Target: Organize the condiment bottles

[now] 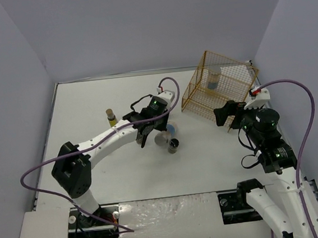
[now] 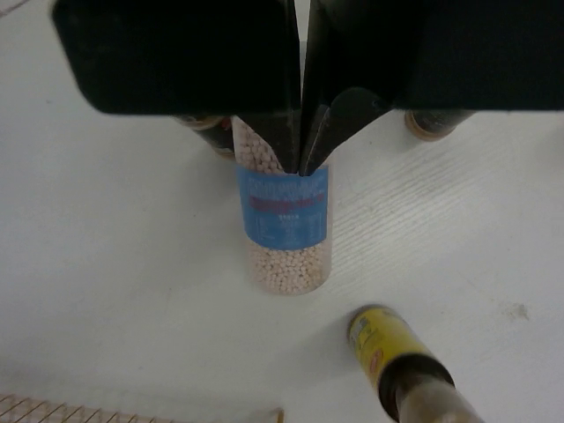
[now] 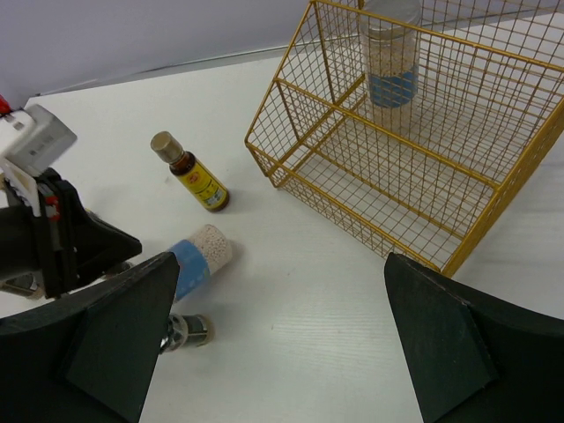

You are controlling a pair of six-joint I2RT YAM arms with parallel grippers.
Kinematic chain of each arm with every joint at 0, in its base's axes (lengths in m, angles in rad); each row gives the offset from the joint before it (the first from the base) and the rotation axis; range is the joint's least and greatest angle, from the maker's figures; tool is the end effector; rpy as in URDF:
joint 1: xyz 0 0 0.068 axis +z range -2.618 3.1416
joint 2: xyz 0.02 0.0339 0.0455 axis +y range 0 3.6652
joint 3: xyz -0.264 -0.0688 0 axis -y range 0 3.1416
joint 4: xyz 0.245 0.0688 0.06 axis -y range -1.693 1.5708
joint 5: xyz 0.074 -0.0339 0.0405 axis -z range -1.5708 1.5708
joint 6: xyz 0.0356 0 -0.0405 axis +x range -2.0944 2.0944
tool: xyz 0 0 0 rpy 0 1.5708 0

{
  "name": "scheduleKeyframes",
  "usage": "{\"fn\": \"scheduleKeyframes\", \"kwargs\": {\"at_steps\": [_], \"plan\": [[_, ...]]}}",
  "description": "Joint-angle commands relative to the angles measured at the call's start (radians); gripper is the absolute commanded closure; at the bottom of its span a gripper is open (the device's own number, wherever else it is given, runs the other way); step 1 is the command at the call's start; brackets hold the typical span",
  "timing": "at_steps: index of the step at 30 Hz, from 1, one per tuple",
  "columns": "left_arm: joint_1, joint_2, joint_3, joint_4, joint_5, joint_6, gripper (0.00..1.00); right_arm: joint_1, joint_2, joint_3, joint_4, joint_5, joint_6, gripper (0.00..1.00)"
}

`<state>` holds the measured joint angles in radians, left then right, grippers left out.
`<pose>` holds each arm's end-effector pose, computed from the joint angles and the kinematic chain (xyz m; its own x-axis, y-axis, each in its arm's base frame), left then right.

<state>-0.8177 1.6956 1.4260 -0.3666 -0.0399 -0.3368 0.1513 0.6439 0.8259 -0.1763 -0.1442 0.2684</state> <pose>0.2699 -0.2858 0.3029 -0.6172 0.1756 -0.7670 0.5330 0.8103 -0.2434 0.1457 0.0274 0.3760 -0.0718 0.2545 -0.9644 -0.2823 0.9222 0.2644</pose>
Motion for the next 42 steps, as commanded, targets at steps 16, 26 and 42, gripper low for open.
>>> {"fn": "scheduleKeyframes", "kwargs": {"at_steps": [16,26,42], "plan": [[-0.037,-0.422,-0.178,-0.011,-0.157,-0.088,0.28,0.134,0.255,-0.016,0.166,-0.105,-0.02,0.0],[-0.041,-0.565,-0.71,0.507,-0.012,-0.134,0.2,0.186,0.291,-0.058,0.246,-0.105,-0.01,0.0],[-0.042,-0.356,-0.871,0.846,0.033,-0.102,0.19,0.189,0.252,-0.094,0.248,-0.104,-0.01,0.0]]}}
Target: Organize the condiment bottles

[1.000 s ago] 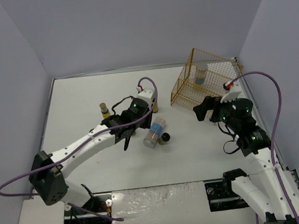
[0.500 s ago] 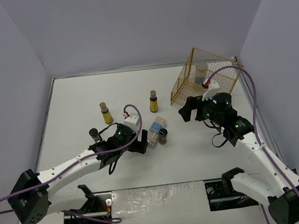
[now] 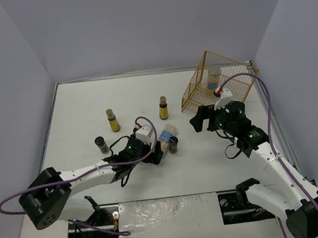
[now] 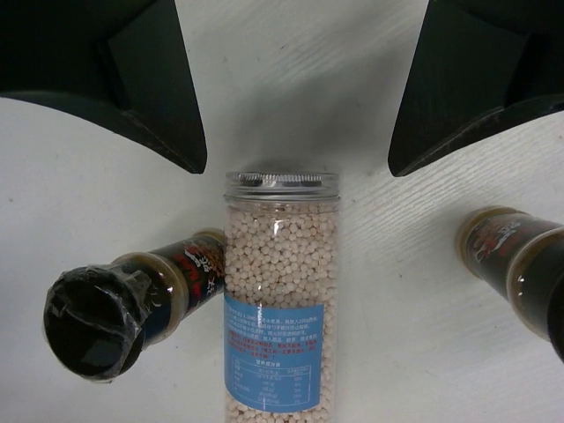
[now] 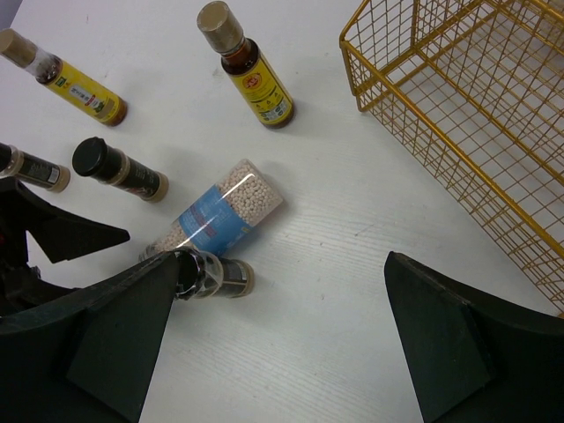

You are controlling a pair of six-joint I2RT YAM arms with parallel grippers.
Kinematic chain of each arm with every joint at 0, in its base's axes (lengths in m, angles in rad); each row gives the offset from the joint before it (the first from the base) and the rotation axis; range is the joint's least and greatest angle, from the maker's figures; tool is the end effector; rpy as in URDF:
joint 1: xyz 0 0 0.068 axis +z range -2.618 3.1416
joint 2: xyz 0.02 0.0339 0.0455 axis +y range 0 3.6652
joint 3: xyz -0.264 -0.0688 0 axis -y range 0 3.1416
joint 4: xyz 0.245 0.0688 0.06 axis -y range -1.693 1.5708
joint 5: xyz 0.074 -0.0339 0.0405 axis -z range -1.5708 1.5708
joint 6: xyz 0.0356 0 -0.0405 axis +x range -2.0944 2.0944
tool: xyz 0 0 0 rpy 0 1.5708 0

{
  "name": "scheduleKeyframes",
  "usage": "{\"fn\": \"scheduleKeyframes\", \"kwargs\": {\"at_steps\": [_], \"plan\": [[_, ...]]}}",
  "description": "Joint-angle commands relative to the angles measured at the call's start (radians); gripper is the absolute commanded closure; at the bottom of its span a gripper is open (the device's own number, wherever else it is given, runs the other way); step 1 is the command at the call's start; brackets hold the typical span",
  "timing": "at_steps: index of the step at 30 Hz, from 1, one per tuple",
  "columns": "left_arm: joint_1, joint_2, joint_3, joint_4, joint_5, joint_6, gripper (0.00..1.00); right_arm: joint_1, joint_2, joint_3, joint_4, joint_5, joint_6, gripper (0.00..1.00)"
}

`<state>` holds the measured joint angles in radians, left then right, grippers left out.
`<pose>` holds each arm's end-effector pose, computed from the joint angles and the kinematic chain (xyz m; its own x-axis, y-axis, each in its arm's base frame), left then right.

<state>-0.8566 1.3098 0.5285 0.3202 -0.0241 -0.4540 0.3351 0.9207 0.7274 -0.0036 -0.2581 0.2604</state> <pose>0.1750 -0.2006 0.1899 -0.5870 0.0078 -0.8095 0.5384 0.7506 -0.3831 0.2034 0.0804 0.3143 -0.3213 0.1517 -0.9348 -0.4881 0.8193 0.3007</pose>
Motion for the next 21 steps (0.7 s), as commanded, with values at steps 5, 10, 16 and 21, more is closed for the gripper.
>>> {"fn": "scheduleKeyframes", "kwargs": {"at_steps": [5,10,16,21], "plan": [[-0.005,0.088,0.03,0.195,0.018,0.025,0.19,0.004,-0.029,0.003,0.077,0.011,0.001,0.0],[-0.005,0.14,0.041,0.217,0.018,0.029,0.2,0.004,-0.031,0.001,0.079,0.011,0.004,0.0],[-0.005,0.154,0.05,0.224,0.016,0.037,0.28,0.004,-0.04,-0.003,0.079,0.012,0.01,0.0],[-0.007,0.166,0.028,0.282,0.022,0.04,0.28,0.004,-0.039,-0.006,0.077,0.008,0.011,0.0]]}}
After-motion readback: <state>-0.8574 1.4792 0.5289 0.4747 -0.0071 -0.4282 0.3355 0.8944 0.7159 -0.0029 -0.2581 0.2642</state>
